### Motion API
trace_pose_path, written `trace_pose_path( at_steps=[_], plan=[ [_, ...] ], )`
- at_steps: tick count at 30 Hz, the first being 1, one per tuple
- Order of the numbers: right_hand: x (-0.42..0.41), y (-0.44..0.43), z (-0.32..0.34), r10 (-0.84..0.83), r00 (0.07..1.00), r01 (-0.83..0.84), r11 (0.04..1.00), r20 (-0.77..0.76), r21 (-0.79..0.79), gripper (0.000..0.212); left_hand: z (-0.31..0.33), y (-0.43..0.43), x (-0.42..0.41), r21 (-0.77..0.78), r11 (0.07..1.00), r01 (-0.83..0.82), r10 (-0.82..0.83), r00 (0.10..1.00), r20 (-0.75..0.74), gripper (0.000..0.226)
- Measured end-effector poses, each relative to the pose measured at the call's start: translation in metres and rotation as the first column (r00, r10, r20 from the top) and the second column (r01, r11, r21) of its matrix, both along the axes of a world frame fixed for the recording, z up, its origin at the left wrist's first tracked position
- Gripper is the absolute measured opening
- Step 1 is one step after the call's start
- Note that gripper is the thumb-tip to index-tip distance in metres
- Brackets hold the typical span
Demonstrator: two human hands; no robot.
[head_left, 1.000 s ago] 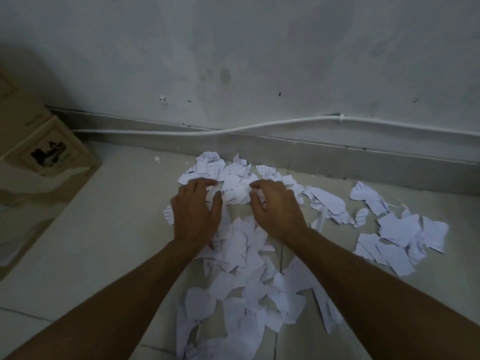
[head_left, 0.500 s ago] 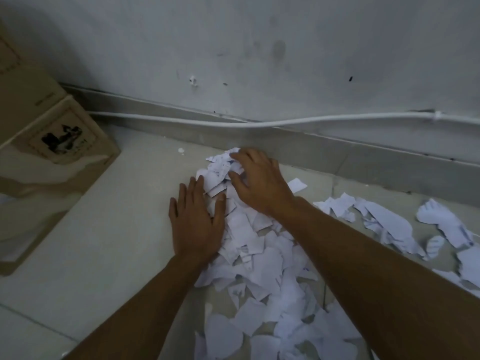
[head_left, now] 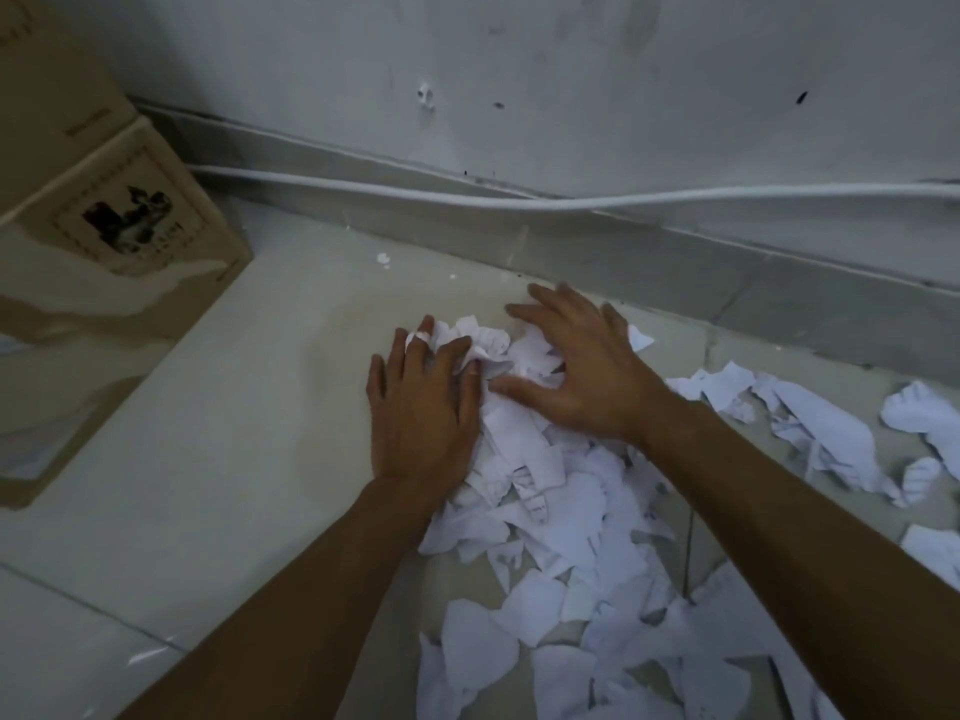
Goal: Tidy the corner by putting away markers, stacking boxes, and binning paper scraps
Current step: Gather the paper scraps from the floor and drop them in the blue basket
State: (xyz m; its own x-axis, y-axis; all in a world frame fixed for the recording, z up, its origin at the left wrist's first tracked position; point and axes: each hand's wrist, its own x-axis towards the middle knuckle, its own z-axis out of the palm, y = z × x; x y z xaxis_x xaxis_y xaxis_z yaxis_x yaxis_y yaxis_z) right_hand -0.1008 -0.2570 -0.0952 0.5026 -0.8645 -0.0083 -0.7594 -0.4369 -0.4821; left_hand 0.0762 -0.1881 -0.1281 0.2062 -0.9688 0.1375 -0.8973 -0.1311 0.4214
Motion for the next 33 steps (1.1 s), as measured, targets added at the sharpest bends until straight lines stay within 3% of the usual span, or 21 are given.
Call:
trace_pose_path(
  at_steps=[2, 4, 8, 10, 13, 16, 18, 22, 25, 26, 28, 31, 33],
  plan=[
    [-0.009, 0.018, -0.004, 0.054, 0.993, -0.044, 0.995, -0.104, 0.089, 0.110, -0.002, 0.001, 0.003, -0.032, 0.999, 0.023, -0.024, 0.999, -0.030, 0.045],
    [-0.007, 0.034, -0.012, 0.130, 0.986, -0.121, 0.989, -0.106, 0.085, 0.118, -0.003, 0.002, 0.004, -0.065, 0.997, 0.030, -0.035, 0.996, -0.088, 0.043],
    [0.018, 0.055, -0.026, 0.112, 0.993, -0.115, 0.991, -0.044, -0.075, 0.131, 0.003, 0.008, 0.006, -0.121, 0.991, 0.054, -0.081, 0.970, -0.231, 0.046],
    [0.034, 0.058, -0.033, 0.064, 0.997, -0.059, 0.991, 0.036, -0.122, 0.120, 0.008, 0.015, 0.006, -0.156, 0.986, 0.058, -0.106, 0.941, -0.322, 0.044],
    [0.051, 0.058, -0.038, 0.019, 0.975, 0.016, 0.988, 0.221, -0.154, 0.086, 0.015, 0.026, 0.001, -0.180, 0.983, -0.026, -0.059, 0.890, -0.453, 0.035],
    [0.062, 0.058, -0.041, 0.025, 0.973, 0.047, 0.951, 0.228, -0.305, 0.049, 0.015, 0.035, -0.004, -0.148, 0.982, -0.118, 0.024, 0.852, -0.523, 0.035],
    [0.069, 0.057, -0.043, 0.003, 0.973, 0.077, 0.940, 0.232, -0.331, 0.039, 0.019, 0.034, -0.004, -0.103, 0.982, -0.158, 0.073, 0.823, -0.563, 0.042],
    [0.080, 0.055, -0.034, -0.028, 0.893, 0.111, 0.981, 0.449, -0.159, 0.040, 0.036, 0.027, -0.004, 0.011, 0.968, -0.250, 0.198, 0.739, -0.644, 0.032],
    [0.084, 0.061, -0.013, -0.110, 0.821, 0.094, 0.994, 0.560, 0.058, 0.064, 0.051, 0.026, -0.002, 0.075, 0.955, -0.288, 0.256, 0.665, -0.701, 0.028],
    [0.084, 0.062, -0.005, -0.139, 0.814, 0.087, 0.989, 0.563, 0.119, 0.061, 0.052, 0.023, 0.000, 0.090, 0.952, -0.294, 0.264, 0.634, -0.727, 0.027],
    [0.087, 0.062, 0.007, -0.177, 0.793, 0.069, 0.977, 0.582, 0.204, 0.047, 0.054, 0.013, 0.005, 0.172, 0.936, -0.307, 0.315, 0.511, -0.800, 0.029],
    [0.089, 0.065, 0.024, -0.126, 0.773, 0.060, 0.990, 0.622, 0.126, 0.034, 0.076, 0.006, 0.007, 0.374, 0.899, -0.228, 0.399, 0.069, -0.915, 0.043],
    [0.091, 0.070, 0.041, -0.062, 0.768, 0.049, 0.998, 0.638, 0.039, 0.024, 0.096, 0.008, 0.011, 0.417, 0.900, -0.127, 0.409, -0.081, -0.909, 0.040]
  ],
)
